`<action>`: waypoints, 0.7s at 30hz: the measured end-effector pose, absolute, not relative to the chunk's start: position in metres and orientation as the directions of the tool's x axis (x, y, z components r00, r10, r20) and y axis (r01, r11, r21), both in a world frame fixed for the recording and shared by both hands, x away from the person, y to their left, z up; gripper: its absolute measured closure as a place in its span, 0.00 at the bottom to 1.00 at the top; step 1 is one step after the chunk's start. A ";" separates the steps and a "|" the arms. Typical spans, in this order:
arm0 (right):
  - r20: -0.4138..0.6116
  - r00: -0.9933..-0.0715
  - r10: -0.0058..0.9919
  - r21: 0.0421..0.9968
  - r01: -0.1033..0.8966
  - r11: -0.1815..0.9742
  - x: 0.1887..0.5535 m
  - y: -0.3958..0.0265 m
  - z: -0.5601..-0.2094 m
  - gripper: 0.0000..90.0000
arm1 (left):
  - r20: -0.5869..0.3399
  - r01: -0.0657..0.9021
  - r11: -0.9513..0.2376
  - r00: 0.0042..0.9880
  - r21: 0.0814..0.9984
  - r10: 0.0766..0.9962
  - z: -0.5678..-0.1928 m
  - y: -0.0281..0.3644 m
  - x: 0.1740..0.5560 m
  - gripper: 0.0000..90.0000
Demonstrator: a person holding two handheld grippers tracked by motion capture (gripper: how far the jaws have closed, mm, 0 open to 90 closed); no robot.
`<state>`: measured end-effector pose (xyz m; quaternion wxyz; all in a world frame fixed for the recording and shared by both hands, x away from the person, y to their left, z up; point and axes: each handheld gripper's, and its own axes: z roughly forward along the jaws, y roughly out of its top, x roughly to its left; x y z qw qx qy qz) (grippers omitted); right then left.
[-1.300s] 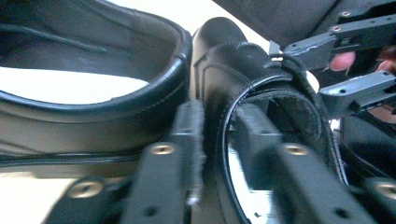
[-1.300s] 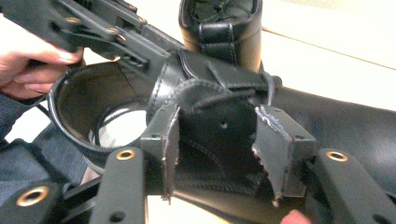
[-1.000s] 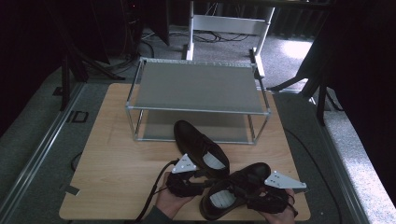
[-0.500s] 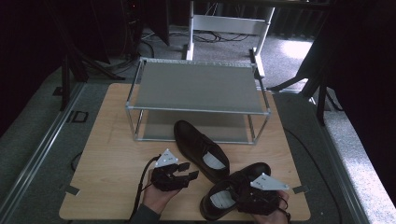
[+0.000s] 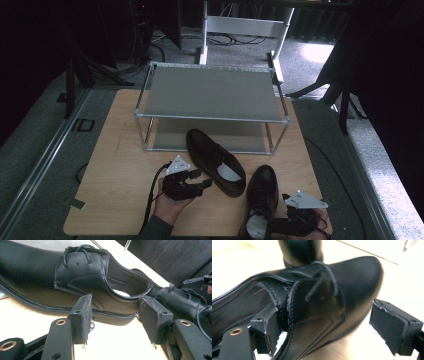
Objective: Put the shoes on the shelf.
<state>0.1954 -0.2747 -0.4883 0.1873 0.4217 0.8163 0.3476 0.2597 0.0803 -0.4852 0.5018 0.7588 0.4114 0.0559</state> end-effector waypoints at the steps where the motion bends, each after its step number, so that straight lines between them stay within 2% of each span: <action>1: -0.018 -0.566 0.824 0.726 0.560 0.400 0.196 -0.279 -0.488 0.17 | -0.328 0.569 -0.158 0.654 0.807 0.682 -0.485 0.081 0.260 0.50; 3: -0.035 -0.546 0.837 0.724 0.564 0.398 0.197 -0.286 -0.486 0.18 | -0.328 0.572 -0.160 0.653 0.805 0.683 -0.486 0.081 0.261 0.50; 6: -0.071 -0.502 0.862 0.728 0.564 0.389 0.198 -0.295 -0.482 0.25 | -0.333 0.575 -0.157 0.652 0.803 0.682 -0.487 0.080 0.262 0.50; 10: -0.082 -0.472 0.878 0.721 0.580 0.379 0.203 -0.303 -0.481 0.47 | -0.334 0.580 -0.167 0.654 0.798 0.679 -0.489 0.076 0.265 0.50; 12: -0.073 -0.492 0.868 0.704 0.591 0.394 0.207 -0.303 -0.487 0.59 | -0.337 0.584 -0.166 0.652 0.795 0.679 -0.491 0.075 0.266 0.50; 13: -0.062 -0.509 0.859 0.705 0.587 0.398 0.209 -0.302 -0.490 0.69 | -0.333 0.584 -0.172 0.652 0.793 0.681 -0.492 0.074 0.268 0.50; 15: -0.063 -0.514 0.856 0.717 0.573 0.397 0.211 -0.298 -0.491 0.78 | -0.338 0.590 -0.167 0.646 0.790 0.684 -0.493 0.073 0.270 0.50; 17: -0.088 -0.505 0.858 0.728 0.556 0.402 0.214 -0.296 -0.488 0.85 | -0.342 0.594 -0.162 0.641 0.788 0.687 -0.494 0.073 0.272 0.49; 21: -0.097 -0.505 0.858 0.740 0.539 0.402 0.226 -0.298 -0.481 0.90 | -0.343 0.602 -0.145 0.618 0.785 0.707 -0.495 0.073 0.278 0.48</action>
